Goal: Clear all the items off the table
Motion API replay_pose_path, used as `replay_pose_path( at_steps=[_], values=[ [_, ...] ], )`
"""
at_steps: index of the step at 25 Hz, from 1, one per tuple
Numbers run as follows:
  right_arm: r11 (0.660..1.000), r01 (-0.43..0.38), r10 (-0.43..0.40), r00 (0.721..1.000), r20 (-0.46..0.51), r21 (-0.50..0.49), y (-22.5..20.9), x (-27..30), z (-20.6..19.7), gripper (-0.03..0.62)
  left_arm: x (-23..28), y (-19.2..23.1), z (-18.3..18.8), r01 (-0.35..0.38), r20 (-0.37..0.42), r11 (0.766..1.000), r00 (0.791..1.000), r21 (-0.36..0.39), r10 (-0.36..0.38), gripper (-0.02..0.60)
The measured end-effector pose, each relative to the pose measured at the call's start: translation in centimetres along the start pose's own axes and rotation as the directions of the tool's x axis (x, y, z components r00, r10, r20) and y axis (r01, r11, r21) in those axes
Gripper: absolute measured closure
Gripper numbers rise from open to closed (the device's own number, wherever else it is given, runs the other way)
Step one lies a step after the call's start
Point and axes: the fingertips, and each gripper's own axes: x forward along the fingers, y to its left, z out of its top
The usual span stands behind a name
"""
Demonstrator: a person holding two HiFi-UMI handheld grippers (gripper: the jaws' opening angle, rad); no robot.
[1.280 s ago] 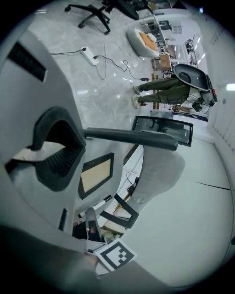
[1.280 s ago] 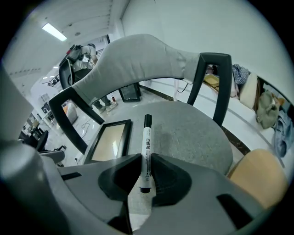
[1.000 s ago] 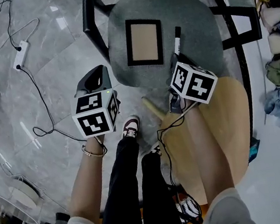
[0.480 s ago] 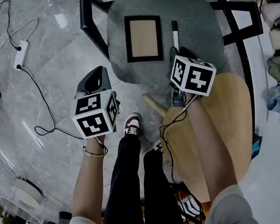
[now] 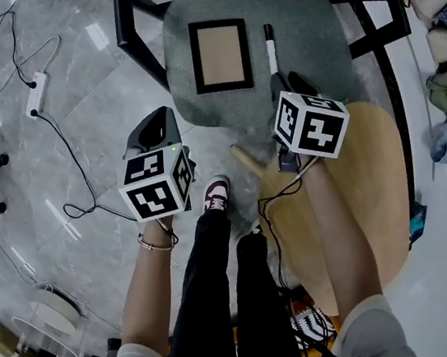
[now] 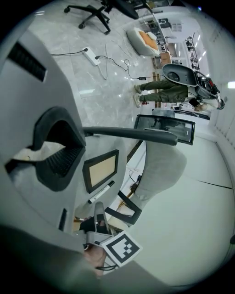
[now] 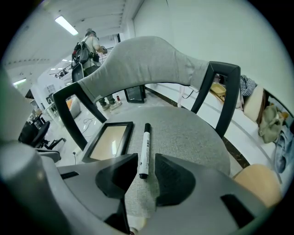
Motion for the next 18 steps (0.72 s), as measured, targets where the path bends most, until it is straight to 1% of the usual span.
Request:
replay_pose_path(
  at_steps=[4, 8, 13, 18],
  values=[
    [1.0, -0.004, 0.004, 1.0, 0.026, -0.004, -0.3, -2.8, -0.6, 0.462, -0.9, -2.3, -0.6, 0.03, -0.016, 0.999, 0.999, 0.017, -0.03, 0.574],
    [1.0, 0.011, -0.011, 0.999, 0.05, -0.009, -1.3, -6.5, -2.2, 0.472, -2.2, -6.0, -1.7, 0.084, -0.038, 0.996, 0.996, 0.043, -0.082, 0.574],
    [0.997, 0.041, -0.046, 0.997, 0.067, 0.07, -2.7, -11.3, -6.2, 0.491, -3.9, -11.4, -3.8, 0.165, -0.066, 0.983, 0.985, 0.082, -0.16, 0.574],
    [0.985, 0.087, -0.094, 0.995, 0.044, 0.146, -4.4, -15.9, -11.4, 0.53, -5.8, -16.3, -6.3, 0.236, -0.1, 0.964, 0.969, 0.119, -0.225, 0.574]
  ],
)
